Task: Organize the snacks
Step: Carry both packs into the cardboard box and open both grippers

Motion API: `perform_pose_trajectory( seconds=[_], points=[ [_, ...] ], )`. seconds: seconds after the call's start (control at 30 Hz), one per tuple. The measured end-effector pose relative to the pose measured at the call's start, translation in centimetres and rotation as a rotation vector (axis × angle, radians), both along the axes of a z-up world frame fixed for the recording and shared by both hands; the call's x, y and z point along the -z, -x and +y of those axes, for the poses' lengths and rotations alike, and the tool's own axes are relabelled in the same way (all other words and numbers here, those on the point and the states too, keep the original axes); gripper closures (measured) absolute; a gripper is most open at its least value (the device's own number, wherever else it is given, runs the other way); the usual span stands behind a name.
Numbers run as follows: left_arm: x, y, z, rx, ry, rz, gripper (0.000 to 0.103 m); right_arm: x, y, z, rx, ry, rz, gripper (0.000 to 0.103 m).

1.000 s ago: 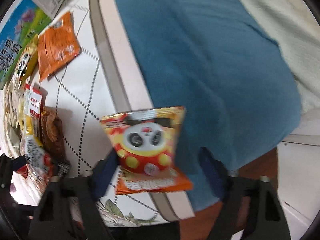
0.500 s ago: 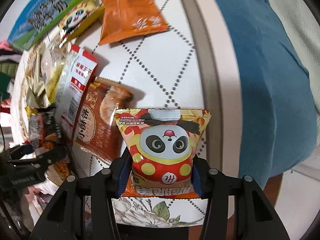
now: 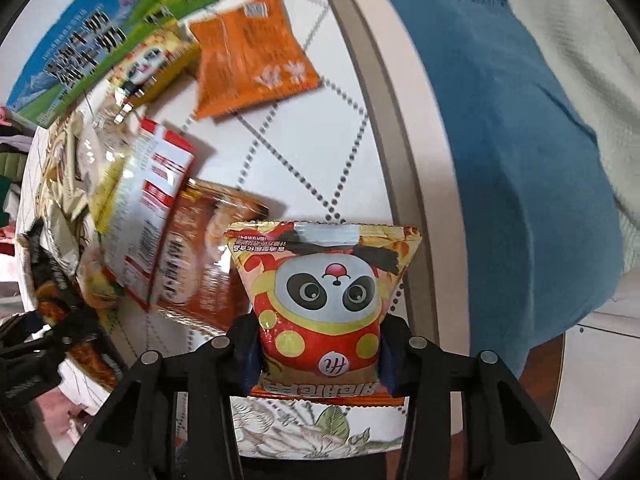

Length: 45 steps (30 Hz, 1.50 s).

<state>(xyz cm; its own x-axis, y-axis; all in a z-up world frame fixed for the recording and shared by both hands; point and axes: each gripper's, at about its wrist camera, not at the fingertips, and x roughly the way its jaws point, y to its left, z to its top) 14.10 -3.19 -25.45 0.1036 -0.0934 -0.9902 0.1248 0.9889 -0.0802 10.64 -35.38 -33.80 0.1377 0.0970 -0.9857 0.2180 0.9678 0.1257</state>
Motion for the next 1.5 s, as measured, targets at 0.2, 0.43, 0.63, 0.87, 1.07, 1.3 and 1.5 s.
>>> perform_pose_trajectory(
  seconds=[0.2,0.43,0.63,0.87,1.07,1.3,1.5],
  points=[
    [-6.6,-0.1,1.9,0.063,0.117,-0.078,0.020,-5.8,-0.2,1.7,0.031,-0.007,-0.118,0.056],
    [-14.1,-8.8,3.2,0.032,0.188,-0.153,0.020,-15.5,-7.1,6.1,-0.034,-0.093,-0.301,0.056],
    [-16.5,-20.3,3.3,-0.027,0.172,-0.193,0.019,-19.2,-17.8,8.7,-0.109,-0.085,-0.413,0.056],
    [-11.3,-31.4,3.1,-0.068,0.127,-0.077,0.019,-15.2,-32.4,12.1,-0.162,-0.064,-0.354,0.056],
    [-6.0,-38.0,2.8,-0.088,0.111,0.045,0.019,-10.5,-41.0,13.6,-0.195,-0.066,-0.266,0.056],
    [-3.2,-39.6,2.5,-0.094,0.104,0.120,0.019,-6.7,-45.6,14.6,-0.216,-0.108,-0.188,0.055],
    [-2.9,-39.6,2.7,-0.095,0.116,0.108,0.006,-5.3,-46.8,14.5,-0.222,-0.100,-0.135,0.009]
  ],
)
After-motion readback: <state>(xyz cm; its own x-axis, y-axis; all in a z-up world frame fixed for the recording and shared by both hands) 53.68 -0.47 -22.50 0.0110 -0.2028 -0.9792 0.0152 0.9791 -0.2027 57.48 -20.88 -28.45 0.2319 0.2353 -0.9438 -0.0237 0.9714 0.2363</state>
